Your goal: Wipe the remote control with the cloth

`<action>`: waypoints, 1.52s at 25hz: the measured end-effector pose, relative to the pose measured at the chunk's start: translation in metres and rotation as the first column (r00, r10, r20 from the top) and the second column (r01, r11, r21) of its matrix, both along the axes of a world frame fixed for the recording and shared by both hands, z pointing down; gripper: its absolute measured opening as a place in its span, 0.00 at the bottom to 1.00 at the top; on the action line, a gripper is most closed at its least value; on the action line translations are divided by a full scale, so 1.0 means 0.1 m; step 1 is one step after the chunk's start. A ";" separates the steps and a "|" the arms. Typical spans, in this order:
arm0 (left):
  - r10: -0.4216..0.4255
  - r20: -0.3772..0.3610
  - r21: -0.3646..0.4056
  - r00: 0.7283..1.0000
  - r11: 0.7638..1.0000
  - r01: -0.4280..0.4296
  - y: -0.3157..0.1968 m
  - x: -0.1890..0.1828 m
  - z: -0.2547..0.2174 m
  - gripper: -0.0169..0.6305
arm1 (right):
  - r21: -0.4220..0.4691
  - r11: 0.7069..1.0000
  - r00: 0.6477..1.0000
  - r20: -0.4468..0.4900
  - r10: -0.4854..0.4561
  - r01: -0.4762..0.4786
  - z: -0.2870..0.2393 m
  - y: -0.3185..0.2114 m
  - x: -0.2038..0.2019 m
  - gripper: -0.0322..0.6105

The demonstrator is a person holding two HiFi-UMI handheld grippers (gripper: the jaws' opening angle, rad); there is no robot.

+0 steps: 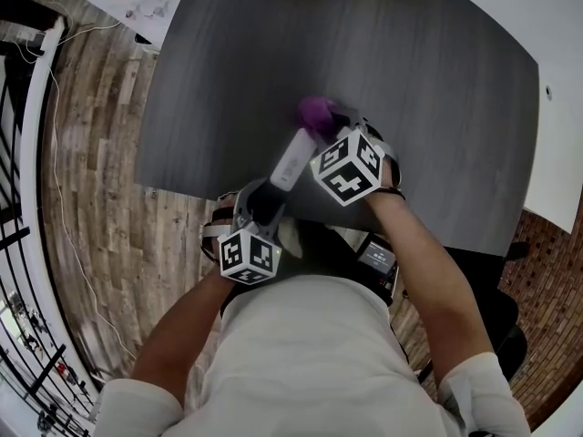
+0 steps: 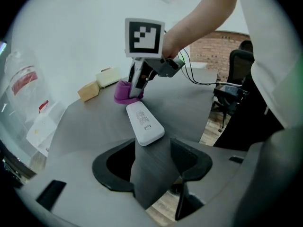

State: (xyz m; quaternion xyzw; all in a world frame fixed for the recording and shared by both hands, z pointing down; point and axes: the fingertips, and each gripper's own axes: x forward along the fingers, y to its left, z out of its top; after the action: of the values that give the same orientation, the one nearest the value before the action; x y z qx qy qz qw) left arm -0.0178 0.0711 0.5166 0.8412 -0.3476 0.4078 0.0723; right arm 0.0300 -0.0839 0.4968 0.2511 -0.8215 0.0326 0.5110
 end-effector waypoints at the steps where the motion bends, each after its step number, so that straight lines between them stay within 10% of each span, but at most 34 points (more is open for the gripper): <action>1: -0.002 0.001 0.003 1.000 1.000 0.002 0.02 0.00 0.00 0.36 | 0.001 1.000 1.000 -0.017 -0.016 0.016 0.04 0.04 0.00 0.26; 15: 0.134 0.184 0.074 0.974 0.986 -0.149 0.53 -0.13 0.11 0.46 | -0.117 0.966 0.972 -0.013 -0.233 0.230 0.10 0.65 -0.39 0.26; 26: 0.174 0.306 0.228 0.936 0.941 -0.249 0.42 0.06 0.16 0.46 | -0.222 0.970 0.995 -0.023 -0.102 0.095 0.17 0.75 -0.41 0.26; 30: 0.159 0.240 0.233 0.958 0.948 -0.216 0.40 0.03 0.10 0.46 | -0.252 0.964 0.996 -0.012 -0.088 0.082 0.17 0.73 -0.41 0.26; 38: 0.082 -0.132 0.210 0.988 0.976 -0.053 0.20 0.06 -0.60 0.32 | -0.393 0.919 0.991 0.131 0.022 0.032 0.11 0.80 -0.37 0.26</action>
State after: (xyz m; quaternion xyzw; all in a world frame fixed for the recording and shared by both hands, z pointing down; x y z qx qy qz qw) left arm -0.0122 0.0907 0.4571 0.8819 -0.3533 0.3120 -0.0051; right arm -0.0066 -0.0041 0.5075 0.1381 -0.8309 0.2128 0.4953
